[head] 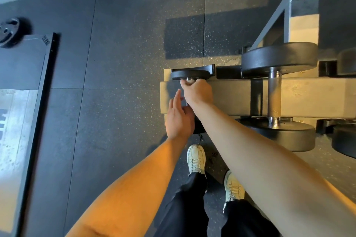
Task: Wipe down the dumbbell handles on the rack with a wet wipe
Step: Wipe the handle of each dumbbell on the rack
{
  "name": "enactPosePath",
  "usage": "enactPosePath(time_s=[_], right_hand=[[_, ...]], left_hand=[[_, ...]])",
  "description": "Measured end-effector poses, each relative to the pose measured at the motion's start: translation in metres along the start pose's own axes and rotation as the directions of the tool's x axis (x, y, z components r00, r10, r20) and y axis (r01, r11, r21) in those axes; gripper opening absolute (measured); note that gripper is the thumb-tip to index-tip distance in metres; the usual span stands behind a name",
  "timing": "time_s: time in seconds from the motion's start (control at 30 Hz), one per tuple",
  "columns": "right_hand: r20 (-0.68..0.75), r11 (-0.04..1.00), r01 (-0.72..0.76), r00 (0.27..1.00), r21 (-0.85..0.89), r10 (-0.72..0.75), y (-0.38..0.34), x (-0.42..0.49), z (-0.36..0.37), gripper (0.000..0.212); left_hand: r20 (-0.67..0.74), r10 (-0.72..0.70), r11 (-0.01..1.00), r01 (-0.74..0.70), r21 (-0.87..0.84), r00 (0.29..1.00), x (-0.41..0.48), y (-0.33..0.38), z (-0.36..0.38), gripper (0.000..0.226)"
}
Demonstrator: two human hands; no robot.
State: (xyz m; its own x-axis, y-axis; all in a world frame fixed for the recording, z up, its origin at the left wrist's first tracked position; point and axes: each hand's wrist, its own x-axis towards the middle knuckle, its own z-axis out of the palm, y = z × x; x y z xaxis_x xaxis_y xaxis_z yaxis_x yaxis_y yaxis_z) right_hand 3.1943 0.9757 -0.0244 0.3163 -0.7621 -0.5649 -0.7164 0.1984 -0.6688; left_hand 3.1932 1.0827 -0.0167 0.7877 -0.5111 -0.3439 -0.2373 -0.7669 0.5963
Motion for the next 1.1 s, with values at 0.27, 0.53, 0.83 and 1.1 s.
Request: enactPosePath(time_s=[0.27,0.53,0.83,1.1], right_hand=[[0.23,0.989,-0.114,0.969,0.094,0.09,0.019,-0.017,-0.014,0.05],[0.421,0.981,-0.189,0.894,0.039,0.155,0.034,-0.04,-0.022,0.046],[0.295,0.887,-0.158,0.906,-0.433,0.305,0.05,-0.042,-0.005,0.05],[0.118,0.969,-0.139,0.979,-0.206,0.165,0.058,-0.059,-0.009,0.014]], left_hand=[[-0.086,-0.078,0.983,0.062,-0.175,0.993,0.001,-0.003,0.003,0.05],[-0.06,-0.125,0.96,0.106,-0.26,0.99,-0.001,-0.004,0.0,0.045],[-0.03,-0.144,0.939,0.128,-0.318,0.989,-0.004,-0.003,-0.002,0.049],[0.117,-0.11,0.926,0.144,-0.349,0.987,-0.029,-0.029,-0.003,0.041]])
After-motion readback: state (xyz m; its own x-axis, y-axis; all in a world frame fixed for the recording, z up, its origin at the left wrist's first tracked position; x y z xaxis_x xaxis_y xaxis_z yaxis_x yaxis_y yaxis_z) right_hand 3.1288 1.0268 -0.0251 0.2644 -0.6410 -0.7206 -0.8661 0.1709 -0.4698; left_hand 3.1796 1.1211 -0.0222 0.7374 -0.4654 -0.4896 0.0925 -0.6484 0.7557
